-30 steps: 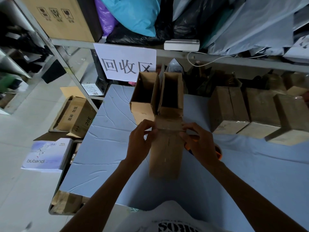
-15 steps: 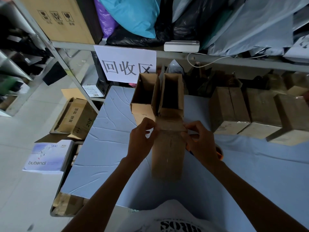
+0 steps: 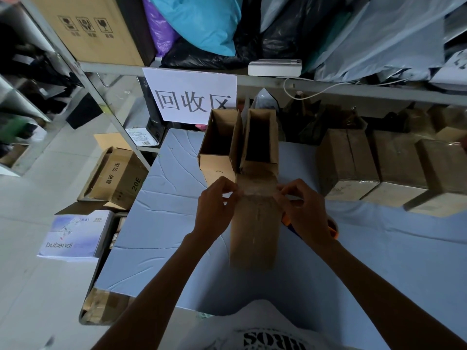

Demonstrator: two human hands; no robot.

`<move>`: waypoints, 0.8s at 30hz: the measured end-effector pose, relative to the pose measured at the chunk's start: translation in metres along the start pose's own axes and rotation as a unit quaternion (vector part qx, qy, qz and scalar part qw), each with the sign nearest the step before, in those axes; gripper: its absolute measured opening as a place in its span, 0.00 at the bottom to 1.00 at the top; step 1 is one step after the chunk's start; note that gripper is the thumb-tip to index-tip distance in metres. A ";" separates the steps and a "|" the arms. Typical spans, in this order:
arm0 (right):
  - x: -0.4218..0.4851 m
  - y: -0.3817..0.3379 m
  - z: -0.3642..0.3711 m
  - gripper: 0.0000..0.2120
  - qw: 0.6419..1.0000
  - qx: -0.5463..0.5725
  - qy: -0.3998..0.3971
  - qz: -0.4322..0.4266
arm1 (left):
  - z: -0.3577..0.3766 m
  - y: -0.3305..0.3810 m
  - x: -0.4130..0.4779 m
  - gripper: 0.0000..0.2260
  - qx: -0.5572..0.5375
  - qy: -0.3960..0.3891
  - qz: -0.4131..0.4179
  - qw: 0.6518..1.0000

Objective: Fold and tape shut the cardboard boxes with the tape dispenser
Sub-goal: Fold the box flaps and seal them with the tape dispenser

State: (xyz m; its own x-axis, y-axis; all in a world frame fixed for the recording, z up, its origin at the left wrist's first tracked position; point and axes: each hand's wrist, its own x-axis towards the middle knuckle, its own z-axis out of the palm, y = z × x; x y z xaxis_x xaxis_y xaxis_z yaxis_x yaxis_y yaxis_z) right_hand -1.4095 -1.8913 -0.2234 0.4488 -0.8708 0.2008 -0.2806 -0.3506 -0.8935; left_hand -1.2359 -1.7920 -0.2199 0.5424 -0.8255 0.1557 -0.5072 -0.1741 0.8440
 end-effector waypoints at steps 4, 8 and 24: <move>0.000 -0.002 -0.001 0.10 1.000 -0.011 -0.001 -0.004 | -0.002 0.002 0.001 0.03 0.005 -0.005 -0.007 1.000; -0.001 -0.001 -0.002 0.08 1.000 -0.008 -0.003 0.001 | -0.003 0.004 0.003 0.02 0.024 -0.015 -0.023 0.999; -0.006 -0.010 0.000 0.08 0.997 -0.035 0.010 0.061 | -0.003 0.009 -0.006 0.07 0.017 -0.032 -0.040 0.999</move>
State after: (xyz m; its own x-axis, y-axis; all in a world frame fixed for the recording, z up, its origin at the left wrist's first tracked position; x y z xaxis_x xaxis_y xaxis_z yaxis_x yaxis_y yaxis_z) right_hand -1.4096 -1.8827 -0.2151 0.3917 -0.9145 0.1010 -0.3913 -0.2649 -0.8813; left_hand -1.2410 -1.7871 -0.2116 0.5389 -0.8406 0.0545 -0.4867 -0.2580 0.8346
